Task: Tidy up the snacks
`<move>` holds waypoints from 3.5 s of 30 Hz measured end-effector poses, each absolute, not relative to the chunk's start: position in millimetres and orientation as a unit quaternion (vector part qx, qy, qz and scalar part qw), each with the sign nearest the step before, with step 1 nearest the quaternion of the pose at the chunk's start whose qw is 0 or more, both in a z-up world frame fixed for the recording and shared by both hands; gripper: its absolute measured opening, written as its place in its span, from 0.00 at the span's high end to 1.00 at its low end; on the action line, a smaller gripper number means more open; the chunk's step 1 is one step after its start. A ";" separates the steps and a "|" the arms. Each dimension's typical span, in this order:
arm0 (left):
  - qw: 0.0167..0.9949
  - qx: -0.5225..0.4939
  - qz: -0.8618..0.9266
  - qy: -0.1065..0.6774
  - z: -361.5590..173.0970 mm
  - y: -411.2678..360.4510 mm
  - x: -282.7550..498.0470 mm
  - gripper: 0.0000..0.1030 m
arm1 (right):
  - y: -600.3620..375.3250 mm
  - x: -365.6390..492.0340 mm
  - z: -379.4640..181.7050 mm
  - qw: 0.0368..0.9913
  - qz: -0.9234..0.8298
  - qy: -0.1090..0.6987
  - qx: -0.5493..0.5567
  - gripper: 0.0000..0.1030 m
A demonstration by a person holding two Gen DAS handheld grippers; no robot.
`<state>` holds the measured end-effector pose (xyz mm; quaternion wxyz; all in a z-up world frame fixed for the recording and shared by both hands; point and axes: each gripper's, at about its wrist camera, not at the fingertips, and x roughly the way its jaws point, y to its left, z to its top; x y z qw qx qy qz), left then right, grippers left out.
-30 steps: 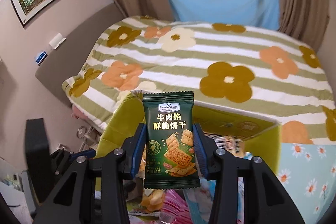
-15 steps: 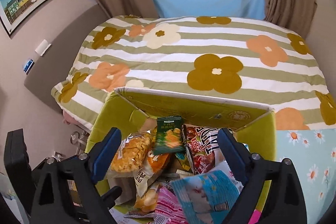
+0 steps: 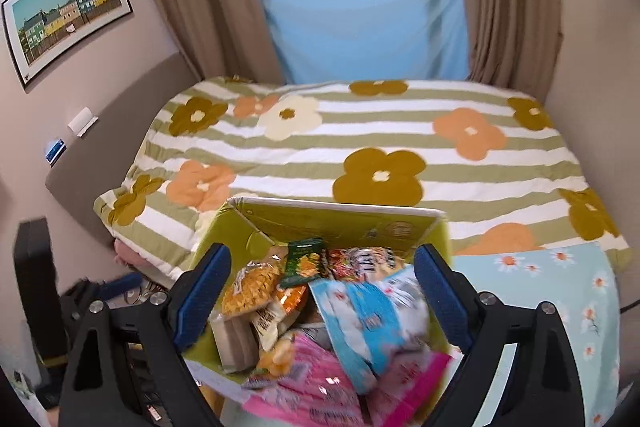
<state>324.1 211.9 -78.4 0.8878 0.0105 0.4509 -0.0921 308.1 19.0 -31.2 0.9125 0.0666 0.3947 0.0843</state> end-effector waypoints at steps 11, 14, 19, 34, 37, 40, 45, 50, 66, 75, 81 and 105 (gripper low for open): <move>0.957 0.002 -0.088 0.277 23.0 170.3 203.3 0.01 | -38.1 180.9 29.7 0.959 0.020 0.283 0.023 0.00; 0.963 -0.008 -0.092 0.252 34.3 158.2 168.1 0.01 | -57.5 142.0 36.9 0.965 -0.001 0.259 0.026 0.01; 0.969 -0.018 -0.087 0.232 36.8 140.1 119.3 0.01 | -80.4 89.0 34.8 0.968 -0.031 0.248 0.022 0.01; 0.970 0.004 -0.089 0.225 29.3 103.2 53.2 0.01 | -108.4 26.5 28.5 0.968 -0.050 0.243 0.026 0.01; 0.970 0.006 -0.090 0.225 29.6 100.8 51.8 0.01 | -108.0 25.4 29.8 0.969 -0.050 0.242 0.027 0.01; 0.970 0.009 -0.090 0.225 30.6 100.2 53.6 0.01 | -106.7 26.6 29.0 0.969 -0.050 0.241 0.028 0.01; 0.970 0.010 -0.089 0.227 29.8 98.7 53.7 0.01 | -106.2 28.2 27.3 0.968 -0.049 0.244 0.029 0.01; 0.969 0.014 -0.088 0.231 29.6 96.7 57.8 0.01 | -107.1 28.8 26.6 0.968 -0.049 0.245 0.030 0.01; 0.967 0.022 -0.084 0.240 24.5 91.8 65.7 0.01 | -111.8 34.1 23.3 0.965 -0.056 0.255 0.033 0.01; 0.967 0.027 -0.084 0.240 23.9 91.1 65.1 0.01 | -112.6 33.3 22.1 0.963 -0.061 0.261 0.034 0.01; 0.967 0.025 -0.084 0.239 23.5 91.8 63.7 0.01 | -112.1 34.8 21.8 0.962 -0.062 0.263 0.033 0.01; 0.974 0.048 -0.057 0.212 26.1 88.8 54.1 0.01 | -107.5 33.5 21.3 0.962 -0.061 0.265 0.033 0.01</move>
